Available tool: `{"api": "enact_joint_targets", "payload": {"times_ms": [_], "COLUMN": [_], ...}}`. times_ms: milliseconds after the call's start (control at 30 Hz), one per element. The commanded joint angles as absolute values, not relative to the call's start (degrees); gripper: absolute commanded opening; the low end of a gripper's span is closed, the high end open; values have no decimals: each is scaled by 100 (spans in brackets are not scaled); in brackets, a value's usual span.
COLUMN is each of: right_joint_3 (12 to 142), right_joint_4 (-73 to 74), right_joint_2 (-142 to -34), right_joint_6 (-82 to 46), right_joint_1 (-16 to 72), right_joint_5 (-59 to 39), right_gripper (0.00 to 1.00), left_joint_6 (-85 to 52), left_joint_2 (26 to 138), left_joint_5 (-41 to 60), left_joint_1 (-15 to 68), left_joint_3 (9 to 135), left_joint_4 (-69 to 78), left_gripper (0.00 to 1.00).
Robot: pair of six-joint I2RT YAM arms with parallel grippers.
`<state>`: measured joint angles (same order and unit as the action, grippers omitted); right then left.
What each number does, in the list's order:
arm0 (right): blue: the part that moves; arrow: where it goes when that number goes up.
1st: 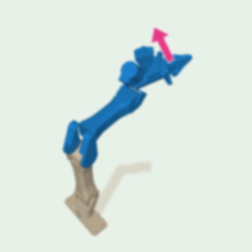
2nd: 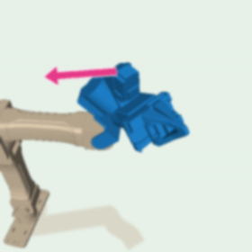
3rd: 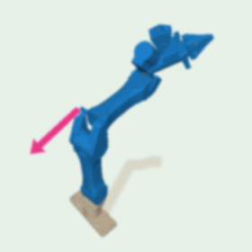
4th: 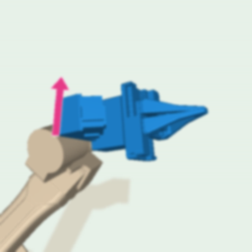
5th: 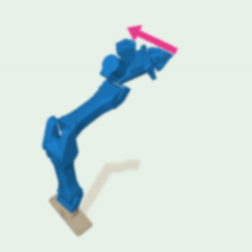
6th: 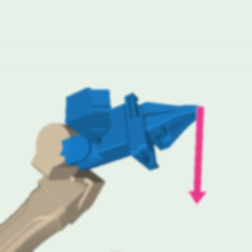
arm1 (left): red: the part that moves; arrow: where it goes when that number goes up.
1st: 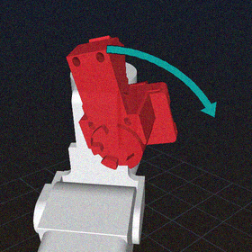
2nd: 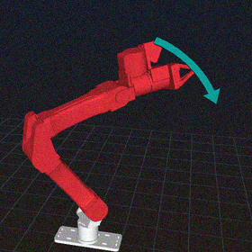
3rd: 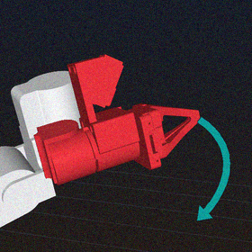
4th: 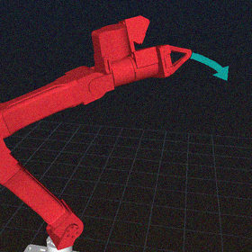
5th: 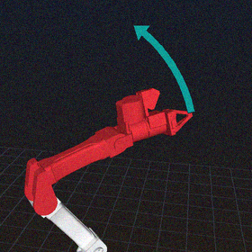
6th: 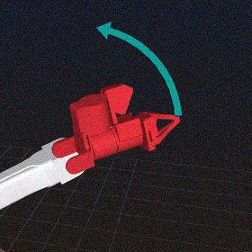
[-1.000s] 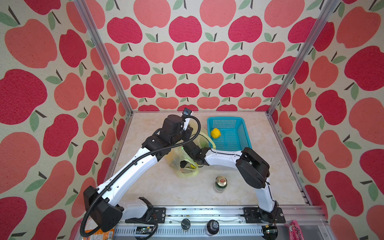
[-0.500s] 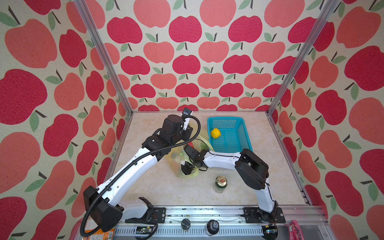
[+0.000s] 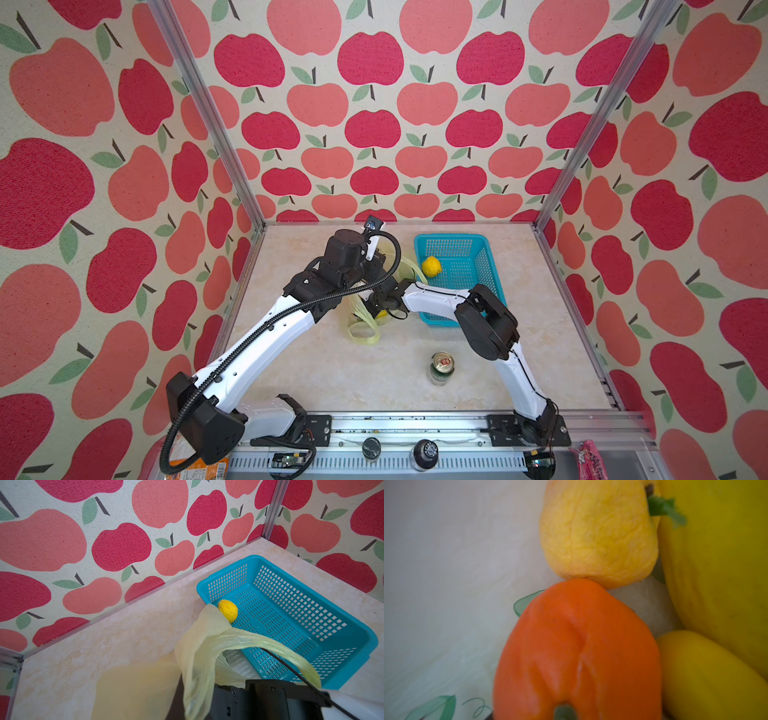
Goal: Untie the knot of the plastic bag and take out the fruit
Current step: 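Lower the right gripper into the bag and grasp the orange persimmon, then lift the orange persimmon out and carry it over the teal basket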
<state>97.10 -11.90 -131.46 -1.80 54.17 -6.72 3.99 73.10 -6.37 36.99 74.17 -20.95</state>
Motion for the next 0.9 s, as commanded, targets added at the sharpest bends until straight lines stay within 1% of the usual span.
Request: {"api": "enact_joint_targets", "payload": {"times_ms": [0, 100, 233, 400, 600, 700, 867], "right_joint_3": [10191, 10300, 9858, 9025, 7845, 7454, 6664], "right_joint_4": [-1508, -1569, -1262, -652, 466, 776, 1431], "right_joint_2": [-13439, -13442, -13079, -12341, -11465, -11175, -10569], "right_joint_6": [-507, -510, -501, -553, -654, -651, -568], "right_joint_1": [5301, 5291, 5351, 5396, 5405, 5405, 5403], "right_joint_5": [-633, -656, -675, -675, -940, -924, -940], "right_gripper": [56, 54, 52, 45, 41, 39, 38], "left_joint_6": [431, 467, 517, 486, 431, 407, 354], "left_joint_2": [7182, 7239, 7412, 7815, 8126, 8106, 8007], "left_joint_5": [-762, -857, -976, -842, -619, -581, -498], "left_joint_1": [3696, 3685, 3616, 3350, 3172, 3160, 3120], "left_joint_3": [7383, 7391, 7433, 7534, 7664, 7655, 7593], "left_joint_4": [-1968, -1938, -1876, -1806, -1837, -1835, -1811], "left_gripper": [0, 0, 0, 0, 0, 0, 0]}}
